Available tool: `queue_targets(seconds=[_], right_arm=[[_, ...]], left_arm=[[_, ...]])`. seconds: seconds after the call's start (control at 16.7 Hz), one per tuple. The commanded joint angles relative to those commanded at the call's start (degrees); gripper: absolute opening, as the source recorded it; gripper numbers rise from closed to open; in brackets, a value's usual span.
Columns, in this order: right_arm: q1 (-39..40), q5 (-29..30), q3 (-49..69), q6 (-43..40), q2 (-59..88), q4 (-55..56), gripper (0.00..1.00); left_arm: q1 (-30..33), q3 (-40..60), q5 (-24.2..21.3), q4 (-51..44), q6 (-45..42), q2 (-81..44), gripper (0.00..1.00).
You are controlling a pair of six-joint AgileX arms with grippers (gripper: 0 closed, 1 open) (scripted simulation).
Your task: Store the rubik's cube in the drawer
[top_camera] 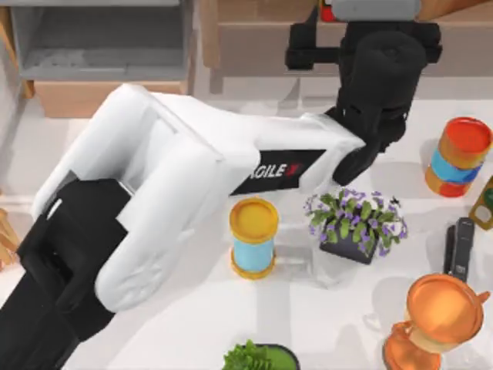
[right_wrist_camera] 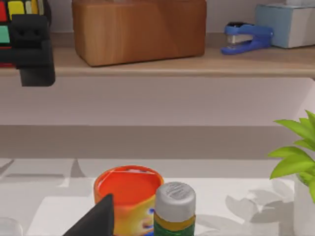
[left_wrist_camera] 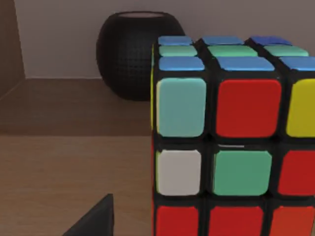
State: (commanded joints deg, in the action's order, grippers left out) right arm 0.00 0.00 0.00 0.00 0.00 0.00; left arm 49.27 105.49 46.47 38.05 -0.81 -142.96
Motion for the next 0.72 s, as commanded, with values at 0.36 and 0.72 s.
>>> queue_targets(seconds=[0.36,0.72], right_arm=[[0.00,0.00,0.00,0.00,0.00,0.00,1.00],[0.00,0.00,0.00,0.00,0.00,0.00,1.00]], left_arm=[[-2.80,13.10,-2.83,-6.49,0.16,-6.65,1.00],[-3.48,16.26,-3.54,-8.02,0.22,-8.40,1.00]])
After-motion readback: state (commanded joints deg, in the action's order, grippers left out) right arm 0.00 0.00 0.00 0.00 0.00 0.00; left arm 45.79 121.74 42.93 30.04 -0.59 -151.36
